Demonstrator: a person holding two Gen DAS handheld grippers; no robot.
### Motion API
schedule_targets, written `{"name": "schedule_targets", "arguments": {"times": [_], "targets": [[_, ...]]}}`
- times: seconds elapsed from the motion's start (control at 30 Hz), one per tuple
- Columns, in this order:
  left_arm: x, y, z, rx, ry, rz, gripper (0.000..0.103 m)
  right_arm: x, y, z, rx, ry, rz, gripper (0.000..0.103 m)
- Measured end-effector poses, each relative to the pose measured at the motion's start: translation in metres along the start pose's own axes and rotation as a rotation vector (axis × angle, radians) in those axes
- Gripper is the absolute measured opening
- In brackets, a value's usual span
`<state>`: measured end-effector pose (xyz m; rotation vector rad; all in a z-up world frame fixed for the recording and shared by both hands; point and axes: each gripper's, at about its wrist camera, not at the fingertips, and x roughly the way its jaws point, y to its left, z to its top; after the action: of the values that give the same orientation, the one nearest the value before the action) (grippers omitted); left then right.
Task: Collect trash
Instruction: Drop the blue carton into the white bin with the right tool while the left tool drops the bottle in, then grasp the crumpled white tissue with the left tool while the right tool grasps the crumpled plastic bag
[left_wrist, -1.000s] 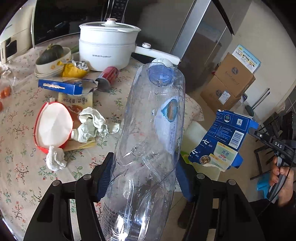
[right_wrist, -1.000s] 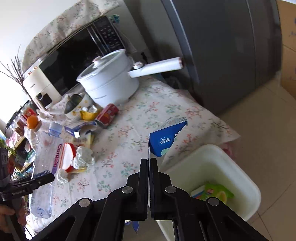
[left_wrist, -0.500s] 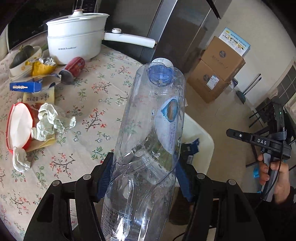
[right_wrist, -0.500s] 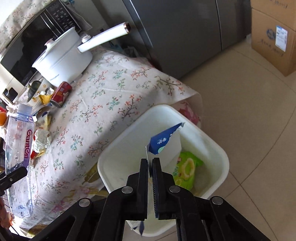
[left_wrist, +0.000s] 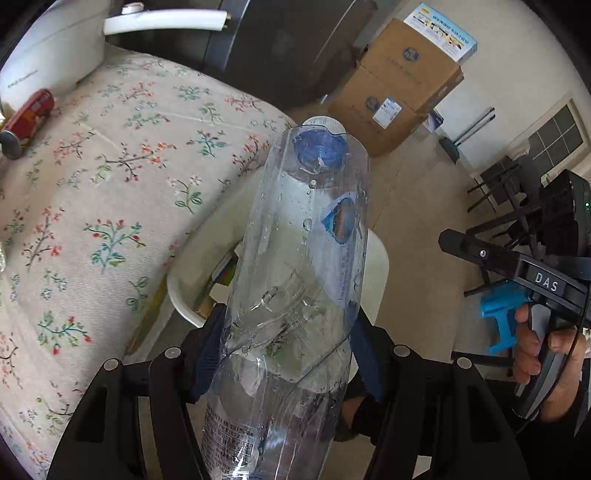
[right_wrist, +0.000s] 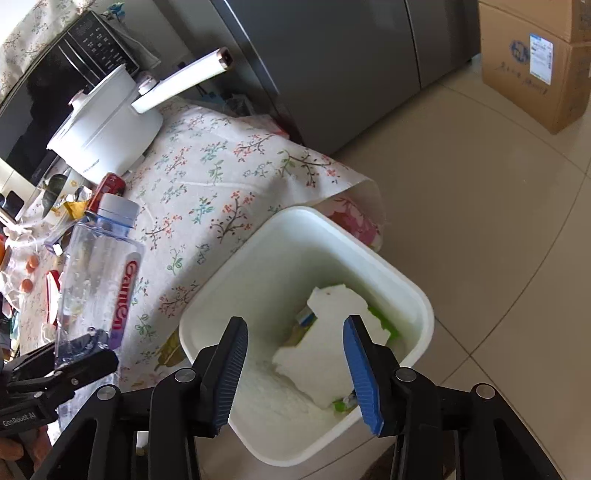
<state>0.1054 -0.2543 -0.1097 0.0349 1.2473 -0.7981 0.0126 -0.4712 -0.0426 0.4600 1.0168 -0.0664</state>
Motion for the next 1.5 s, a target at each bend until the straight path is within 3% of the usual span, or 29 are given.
{"name": "schedule_targets", "arguments": {"times": [0.37, 0.47, 0.63, 0.9, 1.3, 1.5], "targets": [[0.056, -0.010, 0.013, 0.016, 0.087, 0.038, 0.070, -0.002, -0.037, -0.002, 0.049, 0.019, -0.052, 0.051], [0.051, -0.012, 0.014, 0.023, 0.059, 0.053, 0.083, -0.003, -0.040, -0.001, 0.054, 0.022, -0.052, 0.057], [0.032, -0.011, 0.016, 0.033, 0.015, 0.065, 0.086, -0.006, -0.035, 0.002, 0.037, 0.014, -0.043, 0.060], [-0.011, 0.014, 0.005, 0.028, -0.046, 0.148, 0.086, -0.005, -0.022, 0.004, 0.021, 0.012, -0.035, 0.062], [-0.091, 0.084, -0.018, -0.085, -0.159, 0.281, 0.086, 0.004, 0.034, 0.011, -0.049, 0.006, 0.005, 0.066], [-0.124, 0.133, -0.033, -0.164, -0.174, 0.345, 0.086, 0.014, 0.076, 0.016, -0.110, 0.011, 0.024, 0.069]]}}
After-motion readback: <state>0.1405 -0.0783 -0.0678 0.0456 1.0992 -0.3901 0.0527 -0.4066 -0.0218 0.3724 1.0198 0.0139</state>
